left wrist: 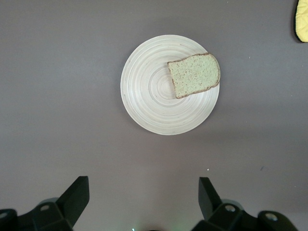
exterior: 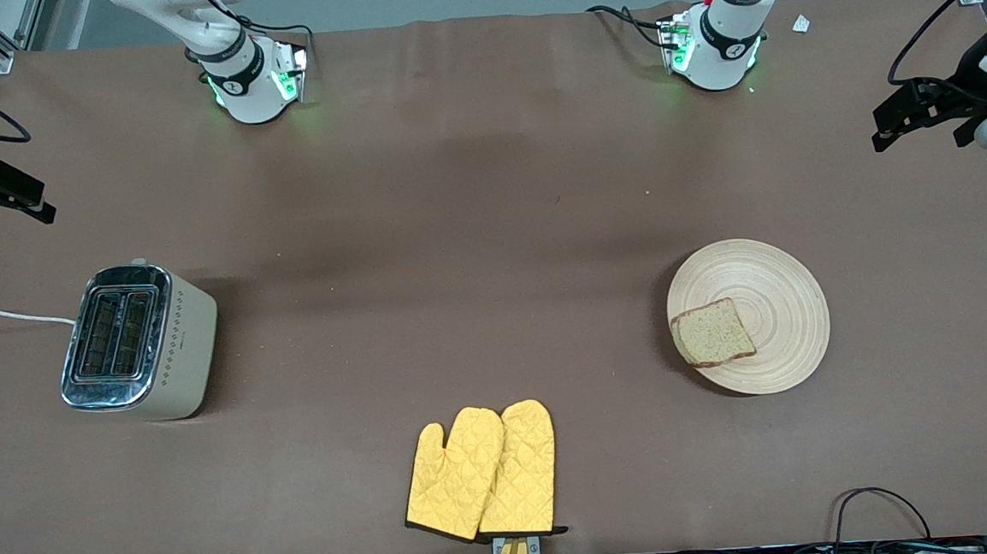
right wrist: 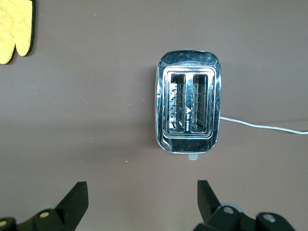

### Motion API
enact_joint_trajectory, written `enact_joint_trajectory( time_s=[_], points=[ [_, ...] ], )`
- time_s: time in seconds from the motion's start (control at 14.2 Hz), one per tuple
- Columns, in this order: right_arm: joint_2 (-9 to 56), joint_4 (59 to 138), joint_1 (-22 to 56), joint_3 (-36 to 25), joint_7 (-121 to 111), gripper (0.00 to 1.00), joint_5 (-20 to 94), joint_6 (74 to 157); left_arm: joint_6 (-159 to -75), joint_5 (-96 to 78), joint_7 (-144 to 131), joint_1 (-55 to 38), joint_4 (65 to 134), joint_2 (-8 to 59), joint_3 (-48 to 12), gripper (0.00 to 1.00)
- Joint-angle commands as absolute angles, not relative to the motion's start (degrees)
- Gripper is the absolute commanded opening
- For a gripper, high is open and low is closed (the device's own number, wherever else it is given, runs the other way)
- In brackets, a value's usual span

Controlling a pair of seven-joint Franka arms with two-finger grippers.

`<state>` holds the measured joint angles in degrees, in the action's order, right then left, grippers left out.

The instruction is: Move plate and put bread in toaster

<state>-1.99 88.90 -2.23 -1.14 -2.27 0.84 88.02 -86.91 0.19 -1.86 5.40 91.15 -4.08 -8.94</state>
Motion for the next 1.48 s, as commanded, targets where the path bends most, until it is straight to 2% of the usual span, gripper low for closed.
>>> enact_joint_trajectory(
  time_s=[0.0,0.28,0.63,0.84,1.41],
  points=[
    [-1.85,88.51,-2.55,-0.79,-2.46,1.00,0.79,88.07,-85.43,0.26,-2.46,5.19,89.21,-3.25,-9.05,1.00],
    [-1.85,88.51,-2.55,-0.79,-2.46,1.00,0.79,88.07,-85.43,0.26,-1.59,5.45,88.69,-2.38,-8.88,1.00],
    [-1.85,88.51,-2.55,-0.79,-2.46,1.00,0.88,88.07,-86.39,-4.11,-0.27,12.03,86.13,6.05,-7.82,1.00],
    [-1.85,88.51,-2.55,-0.79,-2.46,1.00,0.88,88.07,-92.44,-7.03,4.55,16.69,86.48,10.27,-7.82,1.00],
    [-1.85,88.51,-2.55,-0.79,-2.46,1.00,0.88,88.07,-99.49,-23.10,24.68,29.69,86.75,26.70,-7.82,1.00]
  ],
)
